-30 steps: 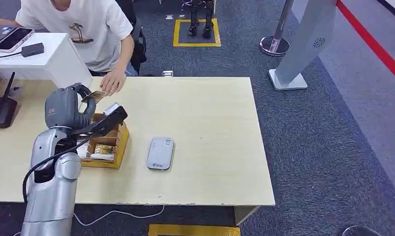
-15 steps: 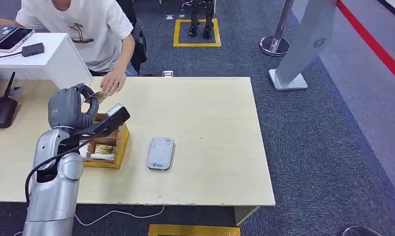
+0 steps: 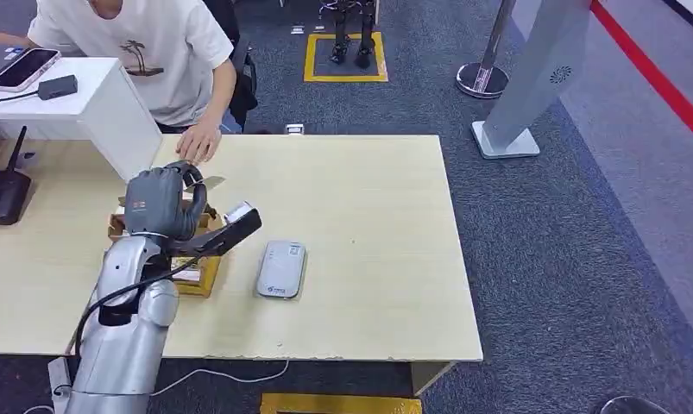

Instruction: Pass the card to the sensor for recognition and then transmit it.

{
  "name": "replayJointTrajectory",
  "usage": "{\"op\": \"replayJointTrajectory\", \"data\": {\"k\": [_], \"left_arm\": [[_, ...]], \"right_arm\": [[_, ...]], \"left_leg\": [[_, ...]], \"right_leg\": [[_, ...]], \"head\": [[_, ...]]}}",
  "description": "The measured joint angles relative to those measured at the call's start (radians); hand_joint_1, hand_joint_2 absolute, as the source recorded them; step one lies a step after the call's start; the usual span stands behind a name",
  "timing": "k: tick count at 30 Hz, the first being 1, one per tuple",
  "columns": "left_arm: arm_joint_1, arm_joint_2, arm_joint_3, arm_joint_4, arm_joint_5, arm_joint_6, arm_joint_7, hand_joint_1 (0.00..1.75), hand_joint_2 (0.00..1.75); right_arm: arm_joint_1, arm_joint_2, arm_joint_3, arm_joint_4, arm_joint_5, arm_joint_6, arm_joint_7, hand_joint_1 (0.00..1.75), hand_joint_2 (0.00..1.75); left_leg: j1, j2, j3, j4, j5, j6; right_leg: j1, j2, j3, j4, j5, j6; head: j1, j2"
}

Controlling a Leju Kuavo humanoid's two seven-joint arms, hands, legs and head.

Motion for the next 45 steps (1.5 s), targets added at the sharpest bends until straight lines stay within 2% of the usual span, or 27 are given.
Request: {"op": "replayJointTrajectory", "data": {"k": [20,31,45], "left_arm": [[0.039,-0.056,-0.135,0.084,0.043,0.029,-0.033,1.75,1.75],[0.062,-0.062,-0.153,0.124,0.047,0.03,-0.032,1.75,1.75],[0.15,-0.06,-0.157,0.184,0.018,0.048,-0.012,1.75,1.75]], "right_arm": [[0.0,-0.001,0.016,0.007,0.0,0.0,-0.008,0.0,0.0],[0.0,-0.001,0.016,0.007,0.0,0.0,-0.008,0.0,0.0],[0.0,-0.001,0.016,0.007,0.0,0.0,-0.011,0.0,0.0]], "left_leg": [[-0.001,0.0,0.0,0.0,0.0,0.0],[-0.001,0.0,0.0,0.0,0.0,0.0],[-0.001,0.0,0.0,0.0,0.0,0.0]], "right_leg": [[-0.001,0.0,0.0,0.0,0.0,0.0],[-0.001,0.0,0.0,0.0,0.0,0.0],[-0.001,0.0,0.0,0.0,0.0,0.0]], "head": [[0.0,0.0],[0.0,0.0],[0.0,0.0]]}}
